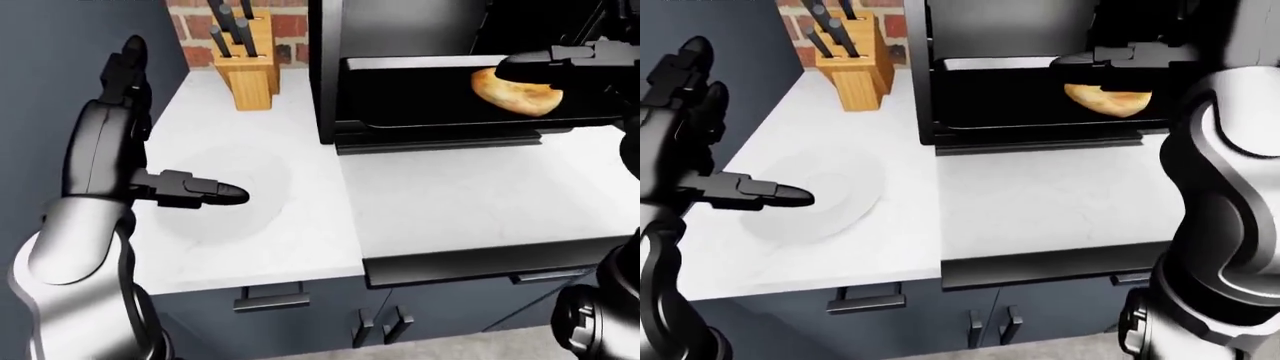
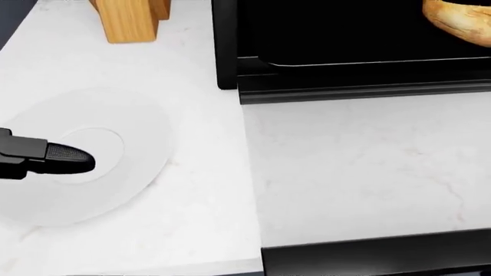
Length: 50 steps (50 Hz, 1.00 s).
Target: Pick the bread from the tray and place it on the plate on the counter.
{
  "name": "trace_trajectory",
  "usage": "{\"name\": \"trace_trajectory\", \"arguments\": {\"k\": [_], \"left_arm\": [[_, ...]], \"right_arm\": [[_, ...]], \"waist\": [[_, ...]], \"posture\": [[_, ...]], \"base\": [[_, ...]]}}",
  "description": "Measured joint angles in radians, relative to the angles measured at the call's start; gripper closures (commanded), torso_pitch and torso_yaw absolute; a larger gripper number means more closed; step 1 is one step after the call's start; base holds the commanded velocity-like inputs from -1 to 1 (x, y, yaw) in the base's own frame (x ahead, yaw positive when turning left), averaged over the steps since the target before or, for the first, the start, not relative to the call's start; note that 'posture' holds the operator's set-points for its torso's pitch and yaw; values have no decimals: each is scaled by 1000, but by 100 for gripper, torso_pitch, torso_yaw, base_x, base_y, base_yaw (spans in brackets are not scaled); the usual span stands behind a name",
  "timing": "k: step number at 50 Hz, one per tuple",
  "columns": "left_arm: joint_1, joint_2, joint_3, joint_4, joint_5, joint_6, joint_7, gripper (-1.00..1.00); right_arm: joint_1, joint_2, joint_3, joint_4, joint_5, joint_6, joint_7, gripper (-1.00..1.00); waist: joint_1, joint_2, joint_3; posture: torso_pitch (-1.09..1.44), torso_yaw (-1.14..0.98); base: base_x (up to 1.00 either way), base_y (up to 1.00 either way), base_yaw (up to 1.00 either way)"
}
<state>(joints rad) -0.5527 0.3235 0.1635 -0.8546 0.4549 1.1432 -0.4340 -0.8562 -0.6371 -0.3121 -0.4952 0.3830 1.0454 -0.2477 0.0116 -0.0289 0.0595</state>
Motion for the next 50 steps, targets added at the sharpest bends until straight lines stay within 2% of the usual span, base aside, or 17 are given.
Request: {"name": "trace_trajectory", "arguments": {"k": [5, 16, 23, 31, 40, 50], "left_arm": [[8, -3, 1, 4, -2, -9, 4, -100], [27, -14, 1, -5, -1, -20, 10, -100], [33, -22, 1, 12, -6, -38, 18, -100], [26, -20, 4, 29, -19, -49, 22, -100], [29, -20, 8, 32, -27, -58, 27, -100], [44, -17, 10, 12, -32, -53, 26, -100]], "right_arm": [[-33, -6, 12, 31, -79, 64, 33, -100], [-125, -8, 72, 96, -317, 209, 111, -100], [-206, -5, 151, 180, -481, 290, 202, -100], [-290, 21, 239, 281, -659, 344, 371, -100], [-326, 111, 242, 414, -839, 285, 493, -100], [-342, 166, 215, 538, -951, 192, 536, -100]], "waist": [[0, 0, 2], [2, 2, 1], [1, 6, 0], [-2, 11, -1], [-2, 22, -2], [-3, 28, -6]], "posture": [[0, 0], [0, 0], [0, 0], [0, 0], [0, 0], [0, 0]], "base": [[0, 0, 0], [0, 0, 0], [0, 0, 0], [0, 0, 0], [0, 0, 0], [0, 0, 0]]}}
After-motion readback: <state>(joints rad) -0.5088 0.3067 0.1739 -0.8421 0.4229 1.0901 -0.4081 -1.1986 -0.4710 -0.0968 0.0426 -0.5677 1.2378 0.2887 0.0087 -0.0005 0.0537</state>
